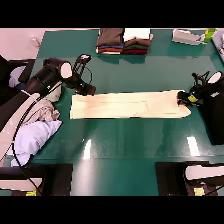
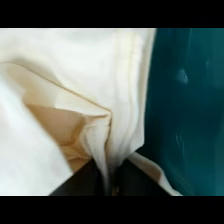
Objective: Fold the shirts.
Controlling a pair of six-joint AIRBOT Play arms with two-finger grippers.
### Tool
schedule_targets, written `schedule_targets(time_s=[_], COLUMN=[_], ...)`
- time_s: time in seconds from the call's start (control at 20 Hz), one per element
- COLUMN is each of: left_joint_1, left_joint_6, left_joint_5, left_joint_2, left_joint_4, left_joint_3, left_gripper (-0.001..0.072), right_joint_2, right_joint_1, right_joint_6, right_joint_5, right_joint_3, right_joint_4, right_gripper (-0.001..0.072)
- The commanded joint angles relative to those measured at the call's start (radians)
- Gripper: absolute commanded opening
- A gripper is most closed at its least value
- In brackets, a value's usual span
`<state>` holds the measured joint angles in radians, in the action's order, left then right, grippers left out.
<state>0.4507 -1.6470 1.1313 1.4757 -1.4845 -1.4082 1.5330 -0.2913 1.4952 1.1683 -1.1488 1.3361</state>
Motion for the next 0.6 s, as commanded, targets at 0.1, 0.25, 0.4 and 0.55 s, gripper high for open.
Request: schedule_targets(time_s=[0.1,0.25,0.4,0.55], left_joint_1=[0.002,0.019,0.088,0.159], left_joint_6=[-0.002,-0.002,-0.002,-0.002], left_joint_5=[-0.018,-0.095,-0.13,-0.144], left_joint_2=[0.0,0.015,0.091,0.22], left_joint_4=[0.062,0.117,0.117,0.133], left_joint_3=[-0.001,-0.003,-0.06,-0.178], left_gripper=[0.0027,0.0026,0.0026,0.0026], right_joint_2=[-0.029,-0.14,-0.227,-0.281], right_joint_1=[0.009,0.018,0.049,0.125], right_joint_6=[-0.015,-0.015,-0.004,0.034], right_joint_5=[0.021,0.037,0.137,0.227], right_joint_3=[0.002,-0.005,-0.094,-0.215], right_joint_4=[0.007,0.027,0.025,0.024], right_gripper=[0.0015,0.0014,0.0013,0.0013])
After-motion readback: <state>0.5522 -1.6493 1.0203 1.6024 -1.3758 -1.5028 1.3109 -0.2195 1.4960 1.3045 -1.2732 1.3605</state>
